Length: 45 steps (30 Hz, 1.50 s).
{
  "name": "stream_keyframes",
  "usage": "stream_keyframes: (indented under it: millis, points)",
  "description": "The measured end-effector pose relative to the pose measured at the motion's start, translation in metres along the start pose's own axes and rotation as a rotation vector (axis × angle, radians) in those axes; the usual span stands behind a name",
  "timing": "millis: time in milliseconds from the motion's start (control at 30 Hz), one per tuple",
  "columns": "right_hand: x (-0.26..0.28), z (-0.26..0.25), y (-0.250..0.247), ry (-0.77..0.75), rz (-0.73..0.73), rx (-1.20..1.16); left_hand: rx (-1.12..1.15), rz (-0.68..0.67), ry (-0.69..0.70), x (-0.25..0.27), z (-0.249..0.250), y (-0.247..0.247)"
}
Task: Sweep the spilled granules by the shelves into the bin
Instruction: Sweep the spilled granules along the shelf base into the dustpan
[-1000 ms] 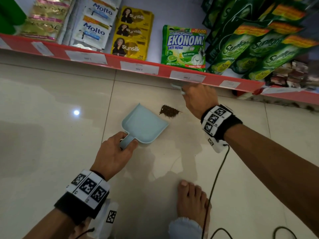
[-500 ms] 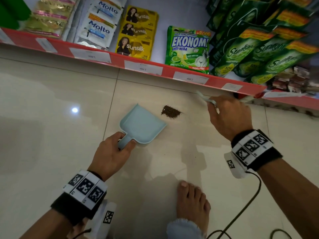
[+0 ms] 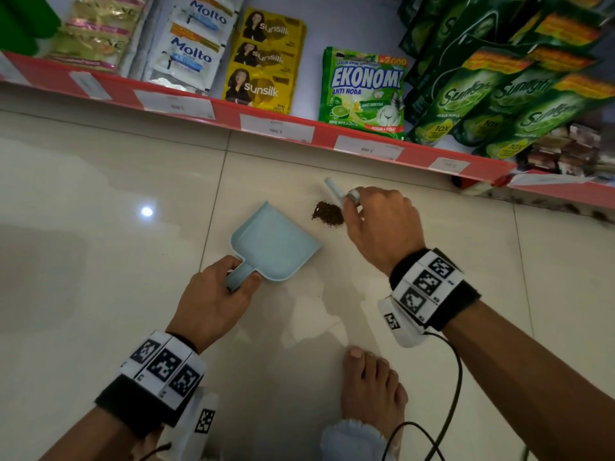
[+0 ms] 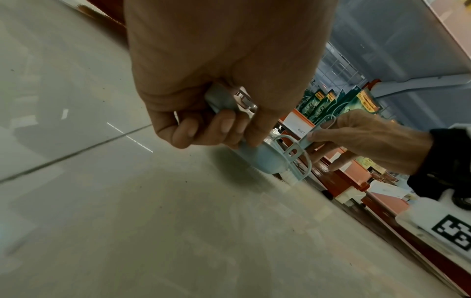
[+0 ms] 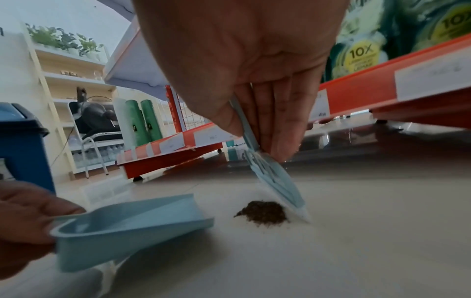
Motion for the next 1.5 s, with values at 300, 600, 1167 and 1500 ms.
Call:
stream_keyframes:
  millis: [300, 600, 1167, 1500]
  points:
    - [-0.030, 0.009, 0.025, -0.183, -0.182, 0.180, -0.040, -0.061, 0.023, 0.003, 0.003, 0.007]
    - [0.020, 0.008, 0.019, -0.328, -0.221, 0.017, -0.108, -0.149, 0.013, 0.000, 0.003, 0.019]
    - [0.013, 0.006, 0.024, -0.120, -0.180, 0.150, -0.246, -0.207, 0.050, -0.006, 0.044, 0.056]
    - [0.025, -0.010, 0.011, -0.130, -0.201, -0.096, -0.305, -0.188, 0.037, -0.011, 0.049, 0.060]
Point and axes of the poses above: each hand's wrist, its own x-axis away from the middle knuckle, its own y-axis out of the palm, z = x × y, the point moved 10 cm from there along -x, towards the middle knuckle, and after that the axes turned 4 degrees about x, right-handed, at the moved point
